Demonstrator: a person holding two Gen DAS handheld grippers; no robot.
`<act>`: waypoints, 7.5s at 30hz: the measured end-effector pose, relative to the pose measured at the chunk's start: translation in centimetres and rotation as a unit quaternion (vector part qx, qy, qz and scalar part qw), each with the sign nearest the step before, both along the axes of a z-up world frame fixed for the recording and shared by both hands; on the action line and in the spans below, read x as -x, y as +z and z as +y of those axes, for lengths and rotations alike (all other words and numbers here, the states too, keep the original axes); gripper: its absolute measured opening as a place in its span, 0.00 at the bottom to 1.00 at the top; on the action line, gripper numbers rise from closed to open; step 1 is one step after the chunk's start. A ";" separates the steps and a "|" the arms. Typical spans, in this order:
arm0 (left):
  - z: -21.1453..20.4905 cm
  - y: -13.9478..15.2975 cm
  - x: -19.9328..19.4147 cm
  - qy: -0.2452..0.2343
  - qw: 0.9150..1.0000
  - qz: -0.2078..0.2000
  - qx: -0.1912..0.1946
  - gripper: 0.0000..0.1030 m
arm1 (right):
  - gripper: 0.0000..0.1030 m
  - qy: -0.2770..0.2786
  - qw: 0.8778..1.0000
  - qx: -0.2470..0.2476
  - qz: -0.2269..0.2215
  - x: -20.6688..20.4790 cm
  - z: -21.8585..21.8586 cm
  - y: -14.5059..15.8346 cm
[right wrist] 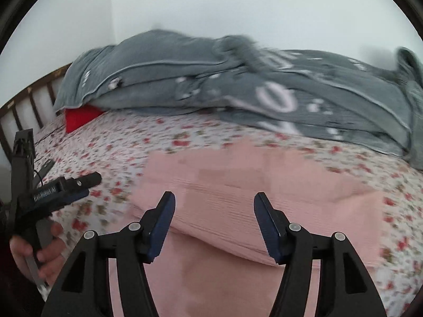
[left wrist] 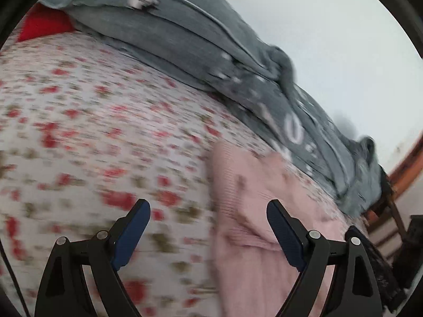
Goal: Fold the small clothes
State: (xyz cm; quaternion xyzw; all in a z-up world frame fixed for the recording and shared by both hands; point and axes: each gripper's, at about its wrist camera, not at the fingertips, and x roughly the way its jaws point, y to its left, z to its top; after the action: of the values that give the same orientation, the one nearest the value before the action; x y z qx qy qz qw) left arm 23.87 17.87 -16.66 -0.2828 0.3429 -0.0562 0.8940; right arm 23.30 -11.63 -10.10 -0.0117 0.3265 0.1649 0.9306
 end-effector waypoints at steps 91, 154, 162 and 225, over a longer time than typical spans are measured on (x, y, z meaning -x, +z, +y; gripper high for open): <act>-8.7 -0.7 -2.6 -0.028 0.985 -0.019 -0.171 0.28 | 0.70 -0.082 0.978 -0.185 0.056 0.9 -16.2 -7.0; -6.4 -2.3 8.3 -0.034 0.995 0.016 -0.097 0.60 | 0.59 -0.112 0.988 -0.031 0.104 15.4 -15.0 -6.0; -7.9 -2.2 17.2 -0.101 0.988 0.056 -0.098 0.60 | 0.59 -0.069 0.989 -0.050 0.121 22.5 -13.2 -7.2; -7.6 -5.0 23.7 -0.093 0.984 0.039 -0.145 0.28 | 0.33 -0.109 0.992 -0.018 0.056 25.5 -13.7 -11.4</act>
State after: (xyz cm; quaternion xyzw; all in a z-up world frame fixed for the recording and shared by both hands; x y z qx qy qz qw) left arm 0.21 10.31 -21.63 -0.1189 0.4071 -0.0772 0.9023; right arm -2.18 -25.37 -21.48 0.0501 0.3740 0.0693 0.9235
